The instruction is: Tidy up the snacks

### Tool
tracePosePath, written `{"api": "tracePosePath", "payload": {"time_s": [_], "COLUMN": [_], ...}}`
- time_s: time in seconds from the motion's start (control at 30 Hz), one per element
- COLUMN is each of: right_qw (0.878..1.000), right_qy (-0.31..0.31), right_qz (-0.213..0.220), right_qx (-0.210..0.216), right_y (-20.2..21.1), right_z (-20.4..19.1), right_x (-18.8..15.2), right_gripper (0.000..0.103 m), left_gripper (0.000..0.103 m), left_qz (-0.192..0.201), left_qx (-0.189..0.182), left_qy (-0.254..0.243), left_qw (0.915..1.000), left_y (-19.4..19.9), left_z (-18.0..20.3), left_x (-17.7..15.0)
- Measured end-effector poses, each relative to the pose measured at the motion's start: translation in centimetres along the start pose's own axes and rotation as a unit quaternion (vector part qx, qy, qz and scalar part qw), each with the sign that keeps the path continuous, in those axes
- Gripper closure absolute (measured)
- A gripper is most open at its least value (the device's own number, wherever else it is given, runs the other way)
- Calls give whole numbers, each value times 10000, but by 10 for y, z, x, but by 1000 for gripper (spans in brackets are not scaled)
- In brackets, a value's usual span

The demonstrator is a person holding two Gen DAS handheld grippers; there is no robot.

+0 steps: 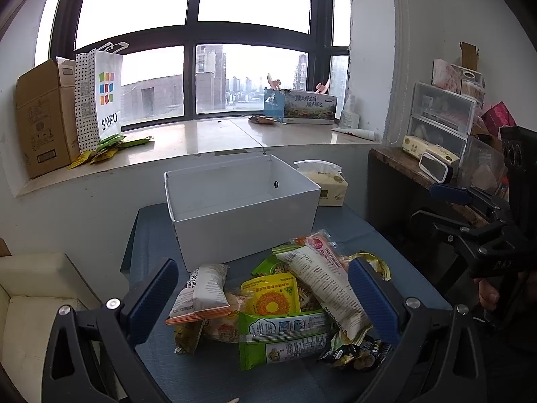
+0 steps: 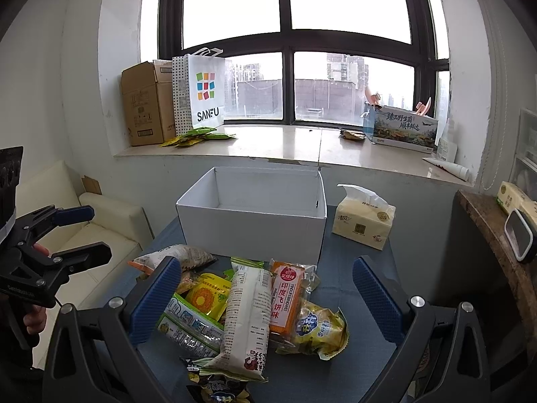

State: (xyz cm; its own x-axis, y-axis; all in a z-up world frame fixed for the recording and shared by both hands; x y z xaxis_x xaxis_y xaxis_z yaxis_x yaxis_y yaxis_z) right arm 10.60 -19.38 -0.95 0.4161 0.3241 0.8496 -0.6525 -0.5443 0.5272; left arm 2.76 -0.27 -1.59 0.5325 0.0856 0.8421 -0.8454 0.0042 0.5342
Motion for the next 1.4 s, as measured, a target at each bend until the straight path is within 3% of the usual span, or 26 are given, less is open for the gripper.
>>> {"api": "tracePosePath", "payload": {"time_s": [1.4], "right_qw": [10000], "right_qy": [-39], "right_qz": [24], "right_qx": [81], "right_y": [1], "right_z": [0], "right_x": [0], "right_gripper": [0], "left_gripper": [0], "left_qz": [25], "left_qx": [7], "left_qy": [-81], "left_qw": [10000], "left_y": [2], "left_z": [2], "left_x": [1]}}
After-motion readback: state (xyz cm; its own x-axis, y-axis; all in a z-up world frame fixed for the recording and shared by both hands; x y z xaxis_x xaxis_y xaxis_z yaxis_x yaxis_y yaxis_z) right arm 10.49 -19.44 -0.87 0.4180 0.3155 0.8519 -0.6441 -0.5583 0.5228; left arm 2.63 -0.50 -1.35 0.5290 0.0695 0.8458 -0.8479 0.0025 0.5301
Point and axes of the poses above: each gripper's, at about its wrist camera, not at the fingertips, and y roughly against the way its jaws point, z to its right, x to its top, the point moved 3 cm from there along -y, roughly the way its jaws point, and after that the axes turned 1 degree about -x, right-handed, at the moved point
